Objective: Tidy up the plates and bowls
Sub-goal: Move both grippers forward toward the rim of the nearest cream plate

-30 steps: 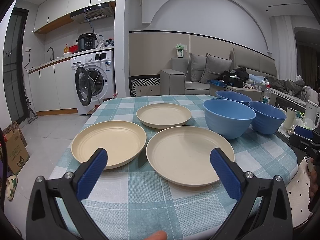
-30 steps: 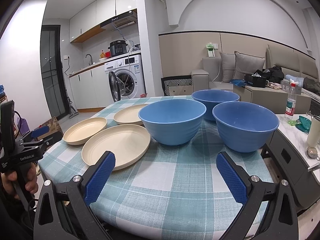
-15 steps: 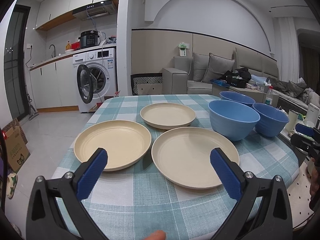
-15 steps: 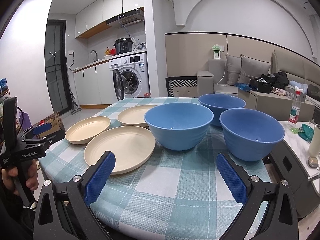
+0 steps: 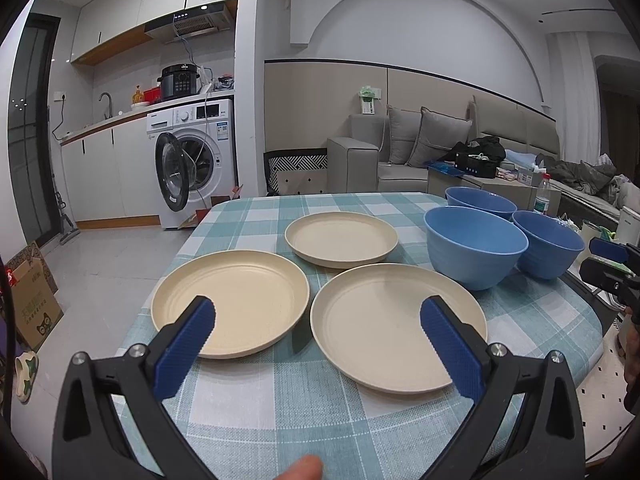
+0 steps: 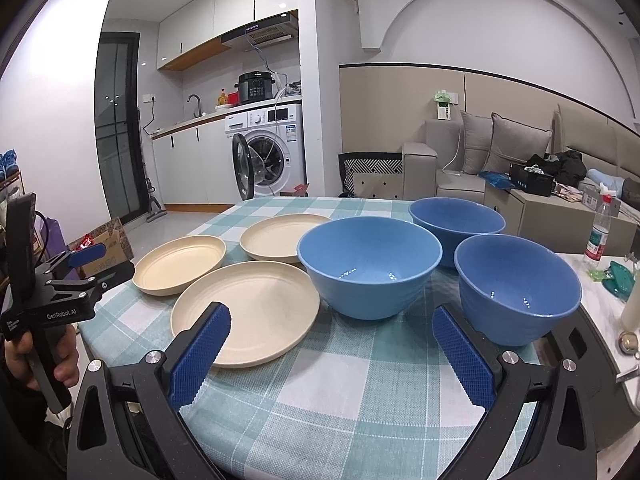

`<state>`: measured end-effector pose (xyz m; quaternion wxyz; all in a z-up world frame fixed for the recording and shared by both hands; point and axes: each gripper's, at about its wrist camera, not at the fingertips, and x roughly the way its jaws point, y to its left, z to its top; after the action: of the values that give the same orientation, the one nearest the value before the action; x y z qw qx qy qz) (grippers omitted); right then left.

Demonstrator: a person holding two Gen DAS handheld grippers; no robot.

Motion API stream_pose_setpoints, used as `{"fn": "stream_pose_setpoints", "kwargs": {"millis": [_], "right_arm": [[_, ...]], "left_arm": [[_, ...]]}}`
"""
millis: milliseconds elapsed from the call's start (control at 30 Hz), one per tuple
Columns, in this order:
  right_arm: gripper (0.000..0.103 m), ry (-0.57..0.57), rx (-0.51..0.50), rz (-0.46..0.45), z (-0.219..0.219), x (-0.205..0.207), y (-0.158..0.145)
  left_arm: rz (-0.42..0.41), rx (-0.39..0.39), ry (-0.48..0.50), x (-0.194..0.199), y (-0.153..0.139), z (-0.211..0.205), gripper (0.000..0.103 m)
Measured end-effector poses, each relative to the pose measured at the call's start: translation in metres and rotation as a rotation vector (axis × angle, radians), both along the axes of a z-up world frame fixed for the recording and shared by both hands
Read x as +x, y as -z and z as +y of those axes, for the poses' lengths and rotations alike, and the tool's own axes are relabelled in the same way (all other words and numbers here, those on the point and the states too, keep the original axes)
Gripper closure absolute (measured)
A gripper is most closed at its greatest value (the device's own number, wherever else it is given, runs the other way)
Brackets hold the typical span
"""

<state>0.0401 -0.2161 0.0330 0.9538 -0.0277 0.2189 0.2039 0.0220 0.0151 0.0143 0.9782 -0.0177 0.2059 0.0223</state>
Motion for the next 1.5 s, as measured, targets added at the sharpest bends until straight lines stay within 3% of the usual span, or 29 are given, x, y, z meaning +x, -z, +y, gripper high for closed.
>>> {"fn": "stream_pose_setpoints", "kwargs": {"millis": [200, 433, 733, 1267, 1500], "right_arm": [[0.000, -0.005, -0.003, -0.008, 0.001, 0.007, -0.007], [0.000, -0.016, -0.015, -0.012, 0.006, 0.018, -0.012], [0.000, -0.027, -0.017, -0.011, 0.011, 0.039, -0.021], [0.000, -0.036, -0.031, 0.011, 0.024, 0.085, -0.039], [0.000, -0.064, -0.032, 0.016, 0.030, 0.109, -0.055]], "left_arm": [[-0.016, -0.017, -0.010, 0.009, -0.002, 0.006, 0.000], [0.029, -0.017, -0.002, 0.028, -0.005, 0.009, 0.000], [0.020, 0.042, 0.013, 0.039, -0.011, 0.006, 0.000], [0.042, -0.020, 0.027, 0.072, -0.023, 0.024, 0.000], [0.043, -0.009, -0.031, 0.087, -0.031, 0.034, 0.000]]}}
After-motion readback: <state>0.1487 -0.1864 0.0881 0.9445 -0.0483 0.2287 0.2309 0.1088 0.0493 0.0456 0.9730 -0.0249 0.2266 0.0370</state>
